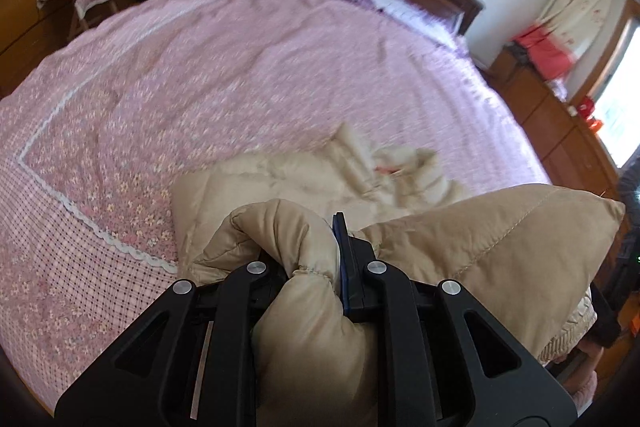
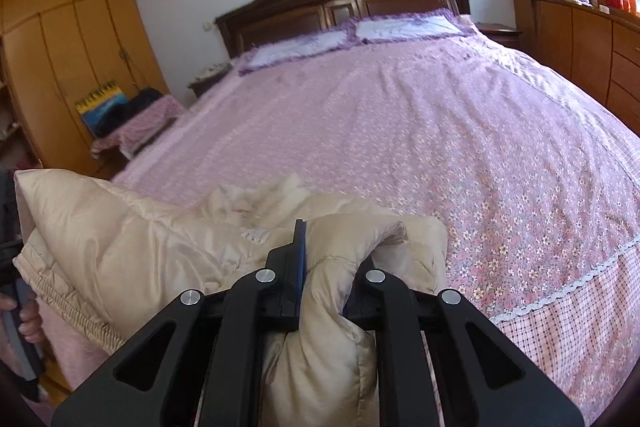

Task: Fold large clothes
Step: 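Lift the hem with both grippers and fold it over toward the collar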

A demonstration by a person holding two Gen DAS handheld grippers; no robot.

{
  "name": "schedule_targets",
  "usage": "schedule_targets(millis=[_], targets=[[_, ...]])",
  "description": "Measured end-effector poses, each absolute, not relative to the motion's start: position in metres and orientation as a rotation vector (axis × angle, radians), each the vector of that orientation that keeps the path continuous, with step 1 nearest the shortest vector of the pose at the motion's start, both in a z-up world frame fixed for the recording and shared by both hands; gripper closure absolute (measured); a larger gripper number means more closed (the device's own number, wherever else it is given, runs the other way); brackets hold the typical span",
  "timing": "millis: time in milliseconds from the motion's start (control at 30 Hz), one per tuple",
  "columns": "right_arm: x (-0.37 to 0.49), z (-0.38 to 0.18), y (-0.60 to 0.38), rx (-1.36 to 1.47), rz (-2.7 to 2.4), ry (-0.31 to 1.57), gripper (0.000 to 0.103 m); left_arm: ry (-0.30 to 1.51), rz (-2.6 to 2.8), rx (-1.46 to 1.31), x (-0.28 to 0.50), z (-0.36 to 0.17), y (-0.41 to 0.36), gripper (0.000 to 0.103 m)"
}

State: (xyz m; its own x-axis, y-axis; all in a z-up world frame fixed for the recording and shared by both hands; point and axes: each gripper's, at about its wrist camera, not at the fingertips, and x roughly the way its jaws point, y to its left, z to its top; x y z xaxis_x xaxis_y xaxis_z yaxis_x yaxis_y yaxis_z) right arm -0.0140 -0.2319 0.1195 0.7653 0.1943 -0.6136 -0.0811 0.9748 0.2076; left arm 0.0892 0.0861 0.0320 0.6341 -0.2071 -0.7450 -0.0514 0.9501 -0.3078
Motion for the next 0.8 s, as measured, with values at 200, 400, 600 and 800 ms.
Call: schedule_targets(millis=[200,400,600,800], targets=[[0.007,0.068,-0.237,0.12,0.064,0.77,0.089,0.922,-0.06,-0.275,0.105,-0.003,0.087,0.085],[0.02,0.042,-0.236,0.088,0.058,0.83,0.088,0.911,-0.039,-0.211,0.109,-0.018,0.081,0.082],[0.024,0.032,-0.235,0.076,0.063,0.851,0.088,0.901,-0.066,-0.159,0.105,-0.02,0.081,0.082],[0.019,0.04,-0.232,0.041,0.121,0.846,0.08,0.884,-0.137,-0.089,0.077,0.006,0.078,0.062]])
